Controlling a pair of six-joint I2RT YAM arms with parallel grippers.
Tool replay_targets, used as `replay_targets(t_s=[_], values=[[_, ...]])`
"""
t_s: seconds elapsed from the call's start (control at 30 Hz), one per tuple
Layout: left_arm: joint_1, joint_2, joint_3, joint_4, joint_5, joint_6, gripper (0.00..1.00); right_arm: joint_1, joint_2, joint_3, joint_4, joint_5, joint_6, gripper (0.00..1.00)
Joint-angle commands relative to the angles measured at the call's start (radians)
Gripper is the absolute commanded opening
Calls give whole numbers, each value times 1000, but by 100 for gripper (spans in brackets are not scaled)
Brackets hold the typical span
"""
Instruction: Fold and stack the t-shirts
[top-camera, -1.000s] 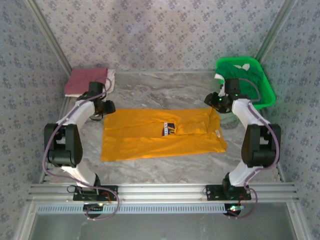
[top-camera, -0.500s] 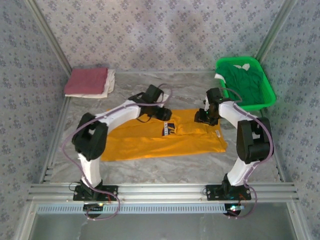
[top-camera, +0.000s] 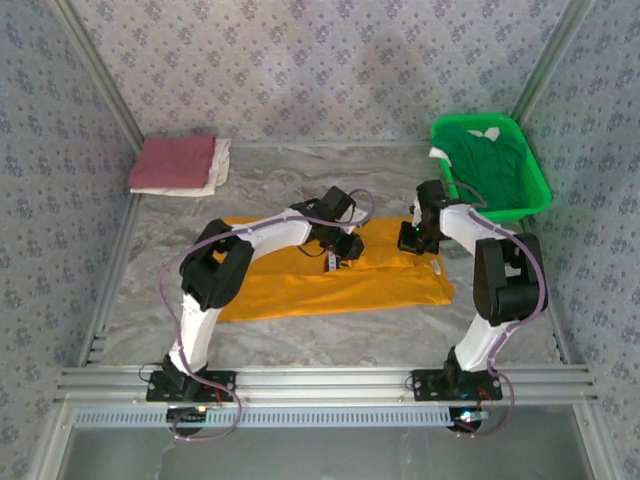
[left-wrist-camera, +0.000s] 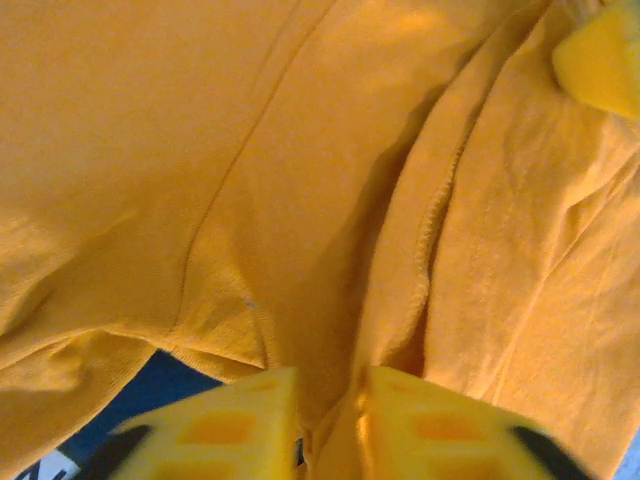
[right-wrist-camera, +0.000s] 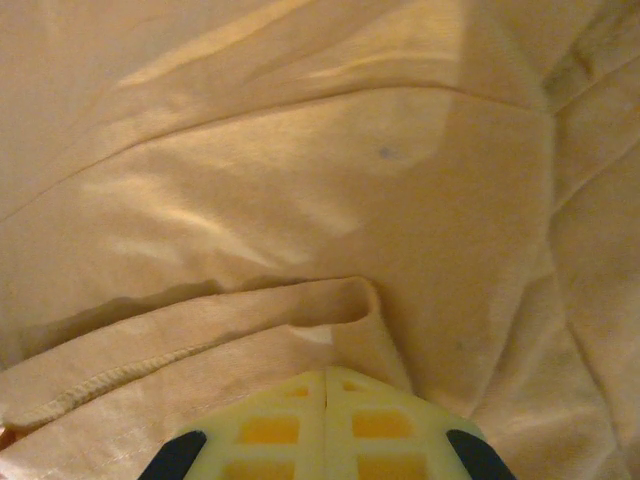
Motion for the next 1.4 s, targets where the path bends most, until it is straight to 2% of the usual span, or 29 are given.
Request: replay_targets(t_s=[0.0,0.1,0.4,0.43,0.53,0.57,0.8,0.87,1.07,1.2,1.37], values=[[-3,-23,-3,7,22,8,10,-24,-30,-12,16,-35,13,0],[-3,-48,-10,4,5,8,0,-29,-42,-14,17,-46,9,0],[-7,-129,17,-25,-55,61,0,-37,-90,4,30,-80,16,0],[-7,-133,36,-42,-62,71,0,-40,-101,-2,35,-85,25,2],[-7,-133,78,-73,-64,91,0,-50,-131,-28,59,-86,50,30],[-7,-133,81,-72,-63,92,0,-53,-134,-30,59,-92,56,31],[-19,-127,85,-68,-50,108,0,-89,-113,-78,119,-218,118,41],[-30,-133,83,-68,-43,117,0,-90,-110,-82,126,-216,121,45],[-56,-151,57,-39,-14,127,0,-97,-103,-98,100,-210,130,44],[-59,-136,57,-45,41,104,0,-105,-89,-118,98,-223,129,51],[-57,-128,34,-75,-30,44,0,-113,-101,-143,103,-210,129,49]])
